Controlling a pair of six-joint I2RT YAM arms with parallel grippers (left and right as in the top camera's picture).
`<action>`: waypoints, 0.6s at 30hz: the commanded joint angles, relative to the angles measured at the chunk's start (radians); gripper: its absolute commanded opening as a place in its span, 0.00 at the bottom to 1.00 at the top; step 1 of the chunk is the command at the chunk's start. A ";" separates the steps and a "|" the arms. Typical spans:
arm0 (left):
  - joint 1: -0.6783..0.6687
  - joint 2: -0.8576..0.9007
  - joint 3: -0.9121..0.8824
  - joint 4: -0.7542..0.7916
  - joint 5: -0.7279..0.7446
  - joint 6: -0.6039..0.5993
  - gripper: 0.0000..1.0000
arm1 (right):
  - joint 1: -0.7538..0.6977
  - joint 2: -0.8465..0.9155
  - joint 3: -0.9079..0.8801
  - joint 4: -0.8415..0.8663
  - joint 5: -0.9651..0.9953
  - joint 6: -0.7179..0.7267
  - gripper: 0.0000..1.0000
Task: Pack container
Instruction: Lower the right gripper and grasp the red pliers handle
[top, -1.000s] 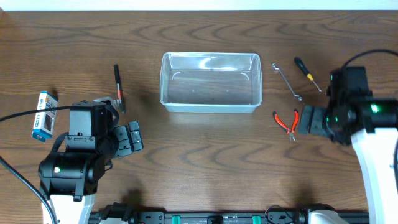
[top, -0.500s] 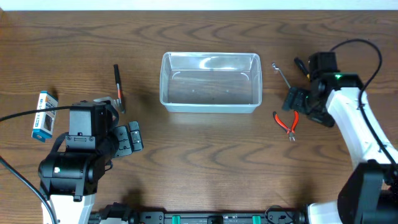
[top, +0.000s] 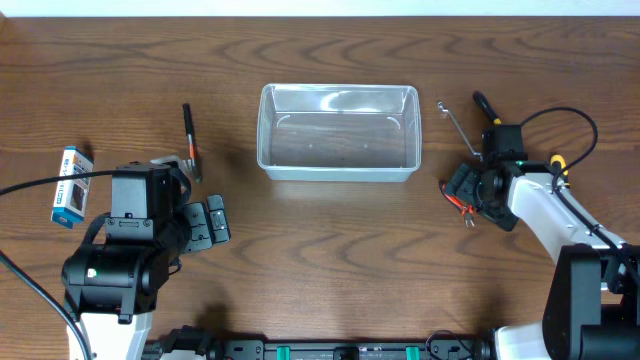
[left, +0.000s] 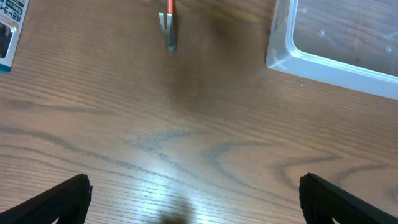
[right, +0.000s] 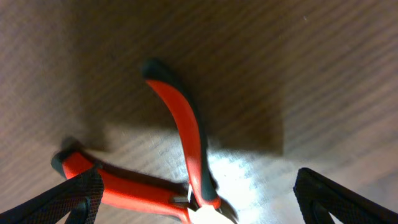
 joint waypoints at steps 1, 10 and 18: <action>-0.005 -0.003 0.016 -0.003 -0.011 -0.010 0.98 | -0.005 0.000 -0.025 0.044 0.004 0.024 0.99; -0.005 -0.002 0.016 -0.020 -0.011 -0.010 0.98 | -0.005 0.000 -0.037 0.125 0.004 0.024 0.99; -0.005 -0.002 0.016 -0.043 -0.011 -0.010 0.98 | -0.005 0.001 -0.041 0.148 0.019 0.048 0.99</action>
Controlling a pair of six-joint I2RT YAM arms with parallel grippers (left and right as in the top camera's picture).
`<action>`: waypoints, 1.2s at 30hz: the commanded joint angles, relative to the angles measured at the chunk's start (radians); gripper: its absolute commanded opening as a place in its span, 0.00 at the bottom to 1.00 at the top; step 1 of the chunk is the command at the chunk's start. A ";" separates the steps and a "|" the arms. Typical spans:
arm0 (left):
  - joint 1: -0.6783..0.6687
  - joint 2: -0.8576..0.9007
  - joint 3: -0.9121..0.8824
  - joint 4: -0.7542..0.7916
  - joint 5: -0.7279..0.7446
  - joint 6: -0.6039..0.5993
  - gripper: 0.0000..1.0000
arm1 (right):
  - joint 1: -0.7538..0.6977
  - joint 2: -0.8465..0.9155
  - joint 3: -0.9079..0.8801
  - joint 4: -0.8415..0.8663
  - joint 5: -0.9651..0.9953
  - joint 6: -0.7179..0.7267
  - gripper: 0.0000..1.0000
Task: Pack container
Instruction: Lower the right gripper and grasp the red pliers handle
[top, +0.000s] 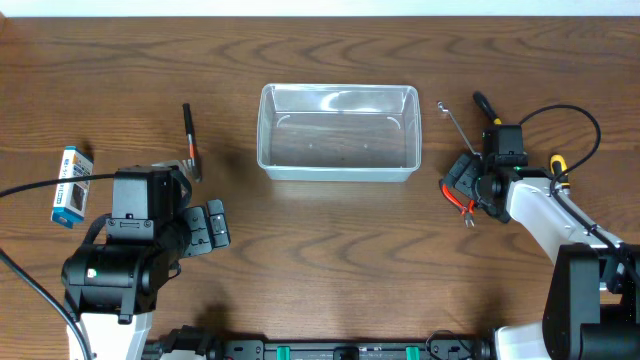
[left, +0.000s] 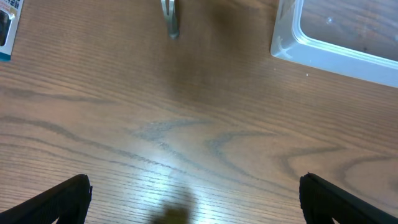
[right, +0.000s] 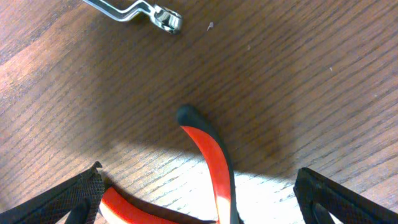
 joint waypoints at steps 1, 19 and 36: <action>-0.005 -0.002 0.016 -0.006 -0.011 -0.010 0.98 | -0.005 0.001 -0.016 0.003 0.021 0.038 0.99; -0.005 -0.002 0.016 -0.006 -0.011 -0.010 0.98 | -0.006 0.001 -0.125 0.075 0.027 0.081 0.91; -0.005 -0.002 0.016 -0.006 -0.011 -0.010 0.98 | -0.006 0.001 -0.126 0.058 0.026 0.080 0.50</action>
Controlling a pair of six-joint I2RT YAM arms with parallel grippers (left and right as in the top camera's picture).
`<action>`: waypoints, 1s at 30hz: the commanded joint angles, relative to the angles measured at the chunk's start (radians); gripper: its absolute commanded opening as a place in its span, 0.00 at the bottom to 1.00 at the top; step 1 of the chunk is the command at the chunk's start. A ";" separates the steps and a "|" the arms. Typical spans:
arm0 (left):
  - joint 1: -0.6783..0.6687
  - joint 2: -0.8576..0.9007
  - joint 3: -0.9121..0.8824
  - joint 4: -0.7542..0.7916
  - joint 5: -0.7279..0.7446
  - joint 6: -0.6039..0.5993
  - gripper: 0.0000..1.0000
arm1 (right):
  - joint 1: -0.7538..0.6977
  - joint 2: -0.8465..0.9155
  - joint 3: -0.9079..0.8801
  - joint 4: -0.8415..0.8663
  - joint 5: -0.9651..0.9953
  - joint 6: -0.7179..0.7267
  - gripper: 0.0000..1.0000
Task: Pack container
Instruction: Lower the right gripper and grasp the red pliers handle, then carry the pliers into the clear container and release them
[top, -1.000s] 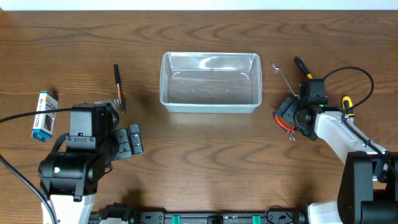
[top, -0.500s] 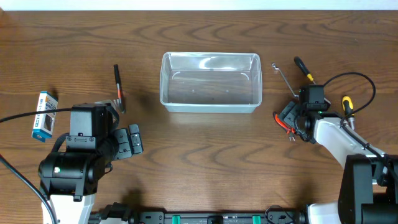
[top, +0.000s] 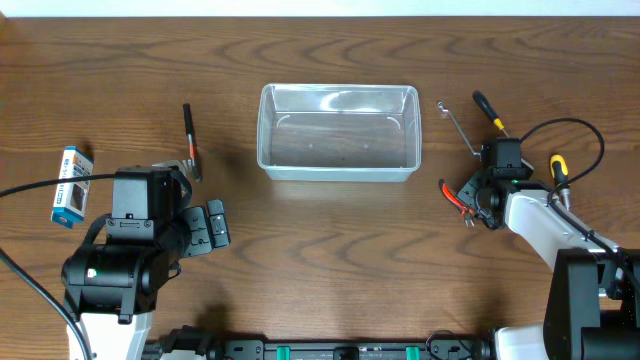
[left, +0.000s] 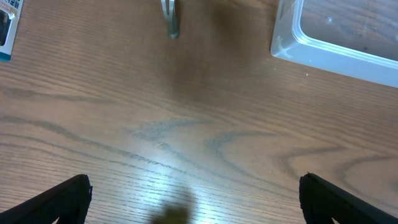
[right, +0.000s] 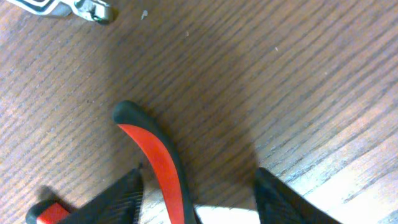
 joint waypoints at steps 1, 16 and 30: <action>-0.005 -0.002 0.016 -0.006 -0.011 -0.010 0.98 | -0.006 0.020 -0.032 -0.009 -0.049 0.018 0.46; -0.005 -0.002 0.016 -0.006 -0.011 -0.010 0.98 | -0.006 0.020 -0.032 -0.008 -0.049 0.018 0.06; -0.005 -0.002 0.016 -0.006 -0.012 -0.010 0.98 | -0.006 0.003 -0.001 -0.019 -0.057 -0.047 0.01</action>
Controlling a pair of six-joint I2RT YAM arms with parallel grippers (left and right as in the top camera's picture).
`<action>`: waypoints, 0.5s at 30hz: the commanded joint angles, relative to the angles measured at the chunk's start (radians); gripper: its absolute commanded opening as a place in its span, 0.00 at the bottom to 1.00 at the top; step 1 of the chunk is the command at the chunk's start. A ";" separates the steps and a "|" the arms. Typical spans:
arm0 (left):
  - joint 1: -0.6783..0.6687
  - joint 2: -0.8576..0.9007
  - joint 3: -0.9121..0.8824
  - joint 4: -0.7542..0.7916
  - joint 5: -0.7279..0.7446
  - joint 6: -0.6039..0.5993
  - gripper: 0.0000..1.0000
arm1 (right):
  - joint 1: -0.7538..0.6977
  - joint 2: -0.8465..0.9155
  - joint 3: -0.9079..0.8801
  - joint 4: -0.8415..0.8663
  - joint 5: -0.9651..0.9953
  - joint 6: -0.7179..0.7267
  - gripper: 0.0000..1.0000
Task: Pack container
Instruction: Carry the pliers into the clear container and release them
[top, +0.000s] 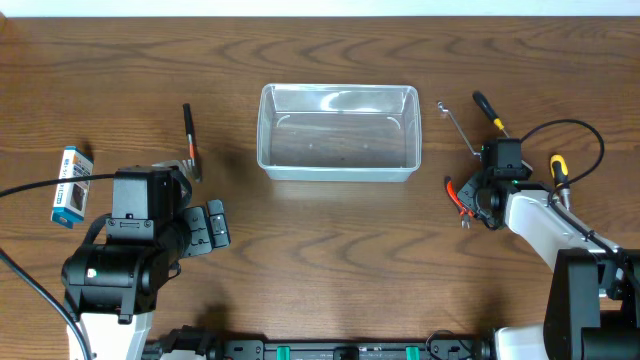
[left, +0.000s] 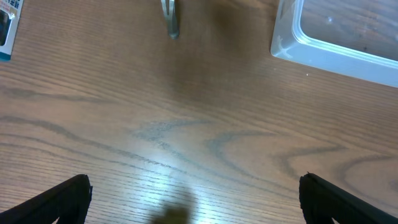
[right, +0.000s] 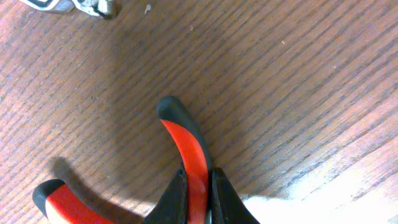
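The clear plastic container (top: 338, 131) stands at the table's middle back; its corner (left: 323, 43) shows in the left wrist view. Red-handled pliers (top: 460, 196) lie right of it, and my right gripper (right: 199, 190) is shut on one red handle (right: 186, 143); the other handle (right: 53, 198) sticks out lower left. My left gripper (left: 196, 199) hangs open over bare wood at the front left, holding nothing. A tool with a black and orange handle (top: 189, 135) lies left of the container, its metal tip (left: 169, 22) in the left wrist view.
A blue and white packet (top: 70, 186) lies at the far left. A bent metal wrench (top: 458, 128) and a black-handled screwdriver (top: 488, 110) lie right of the container. A yellow-handled tool (top: 556, 166) rests by the right arm's cable.
My right gripper's fingers, apart on either side of the pliers' handle before, are now shut on that handle. The pliers have shifted slightly. The left arm has not moved.
My right gripper was open low over the pliers. Then it sat further back with the wrench's end in view, still open. Later its fingers had narrowed around one handle, and now they are clamped on it. The left gripper stayed open throughout.
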 joint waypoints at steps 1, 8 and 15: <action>-0.005 -0.002 0.016 -0.006 -0.011 -0.010 0.98 | -0.003 -0.008 0.021 -0.044 -0.037 -0.058 0.01; -0.005 -0.002 0.016 -0.006 -0.012 -0.010 0.98 | 0.037 -0.134 0.243 -0.247 -0.037 -0.221 0.01; -0.005 -0.002 0.016 -0.006 -0.011 -0.010 0.98 | 0.111 -0.158 0.542 -0.391 -0.140 -0.478 0.01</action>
